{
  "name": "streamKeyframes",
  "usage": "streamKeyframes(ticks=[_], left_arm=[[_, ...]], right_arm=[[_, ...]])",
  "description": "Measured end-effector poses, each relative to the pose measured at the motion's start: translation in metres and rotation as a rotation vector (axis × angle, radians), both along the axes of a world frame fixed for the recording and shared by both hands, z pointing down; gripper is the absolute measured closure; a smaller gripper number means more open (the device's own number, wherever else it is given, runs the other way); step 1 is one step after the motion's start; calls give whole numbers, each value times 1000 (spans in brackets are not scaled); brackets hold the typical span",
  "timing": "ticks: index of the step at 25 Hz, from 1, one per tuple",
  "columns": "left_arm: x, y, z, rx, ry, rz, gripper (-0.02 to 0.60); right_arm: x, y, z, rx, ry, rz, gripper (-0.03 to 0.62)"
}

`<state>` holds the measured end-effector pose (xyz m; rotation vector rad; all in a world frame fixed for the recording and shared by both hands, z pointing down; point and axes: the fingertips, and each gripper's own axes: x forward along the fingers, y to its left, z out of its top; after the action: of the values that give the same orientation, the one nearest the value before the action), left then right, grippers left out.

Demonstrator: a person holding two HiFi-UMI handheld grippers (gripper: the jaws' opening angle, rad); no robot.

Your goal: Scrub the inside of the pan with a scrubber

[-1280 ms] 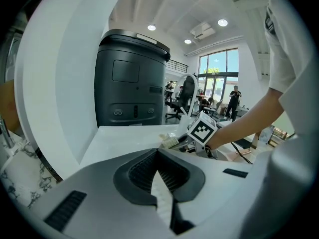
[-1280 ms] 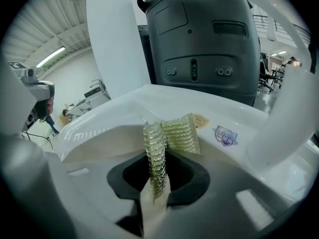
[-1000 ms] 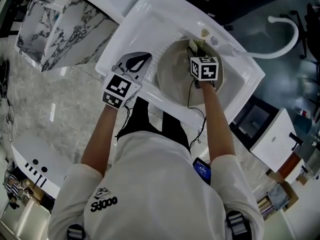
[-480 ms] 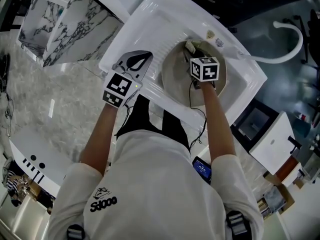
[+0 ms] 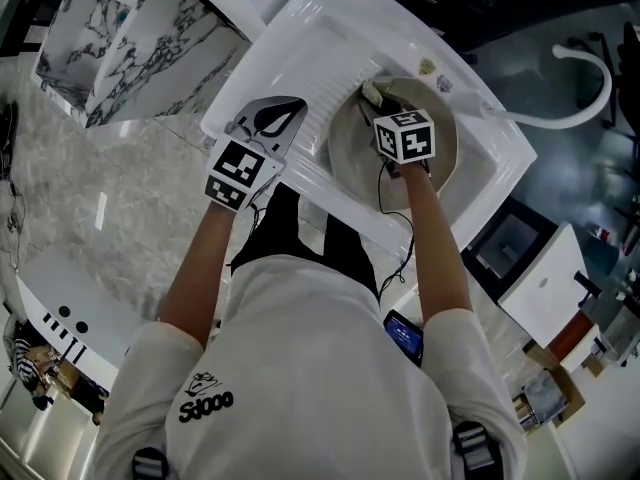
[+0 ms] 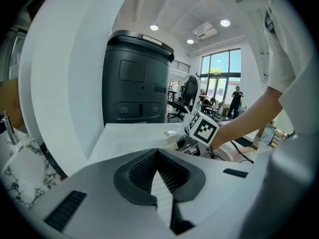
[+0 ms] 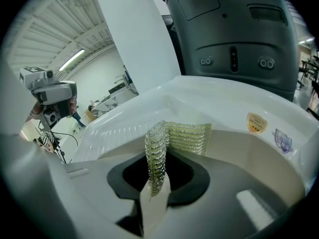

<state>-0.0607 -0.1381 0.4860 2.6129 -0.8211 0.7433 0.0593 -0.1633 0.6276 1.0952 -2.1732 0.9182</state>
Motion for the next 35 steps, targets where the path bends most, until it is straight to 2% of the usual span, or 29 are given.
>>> streamKeyframes(ticks=[5, 9, 13, 18, 20, 25, 31, 35], left_arm=[[1, 1, -2, -3, 7, 9, 577], [3, 1, -5, 5, 22, 8, 577], [3, 3, -7, 10, 19, 17, 577], [6, 4, -11, 10, 19, 21, 577], [9, 7, -9, 6, 18, 31, 577], [16, 11, -10, 4, 26, 46, 577], [18, 11, -13, 16, 32, 60, 577], [20, 11, -16, 25, 36, 66, 577]], right_arm=[[-10, 6, -4, -21, -50, -34, 514], [-25, 21, -6, -34, -89, -103, 513], [-43, 44, -7, -29, -105, -220, 513], [-62, 76, -9, -18, -57, -424, 510], [-66, 87, -11, -31, -67, -484, 508], [-67, 117, -17, -123, -169, -602, 509], [-57, 171, -25, -258, -232, -847, 513], [-51, 187, -34, -318, -269, -906, 514]])
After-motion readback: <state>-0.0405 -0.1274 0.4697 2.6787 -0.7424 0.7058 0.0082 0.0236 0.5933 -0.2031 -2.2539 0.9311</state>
